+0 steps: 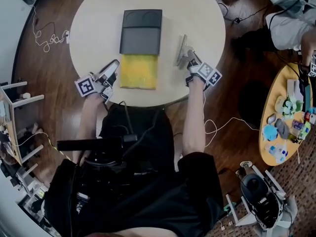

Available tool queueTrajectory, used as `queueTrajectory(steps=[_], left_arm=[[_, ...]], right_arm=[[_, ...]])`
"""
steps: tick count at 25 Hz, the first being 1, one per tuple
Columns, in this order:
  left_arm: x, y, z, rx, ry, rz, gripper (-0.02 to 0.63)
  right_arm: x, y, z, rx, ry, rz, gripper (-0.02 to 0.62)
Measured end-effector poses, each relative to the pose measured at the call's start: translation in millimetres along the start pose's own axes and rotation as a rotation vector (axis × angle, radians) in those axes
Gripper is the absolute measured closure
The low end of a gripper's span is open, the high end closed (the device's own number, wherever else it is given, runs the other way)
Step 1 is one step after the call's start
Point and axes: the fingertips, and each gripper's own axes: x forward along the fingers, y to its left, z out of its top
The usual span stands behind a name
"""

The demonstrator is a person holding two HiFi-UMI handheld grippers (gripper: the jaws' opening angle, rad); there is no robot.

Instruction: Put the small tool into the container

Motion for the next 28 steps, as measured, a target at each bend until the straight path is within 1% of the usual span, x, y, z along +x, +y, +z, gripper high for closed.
queueTrajectory(steps=[5,9,14,17,20,24,28], left_arm=[[-5,3,12,-0.031,-0.015,-0.046,0.485],[-6,8,19,-0.060,-0.034,-0.089,0.485],[-25,21,35,-0.106,-0.065,-0.126,0.485],[-37,30,39,-0.143,-0.072,-0.149,0.485],[-42,34,38,-0.163,-0.074,-0.177,0.485],[-51,41,40,-0.191,-0.074,-0.204,0.485],[-55,42,41,-0.208,-0.072,-0.250,0.489]], right_arm=[[-16,45,-10,0.015,-0.033,0.083,0.601],[-26,75,-23,0.025,-0.038,0.122,0.601],[-26,119,-54,0.005,-0.012,0.144,0.601],[-19,146,-80,0.036,0.015,0.177,0.601],[-20,152,-109,0.011,0.079,0.103,0.601],[-15,164,-160,0.012,0.159,0.051,0.601],[-13,162,-191,0.012,0.196,-0.015,0.601]])
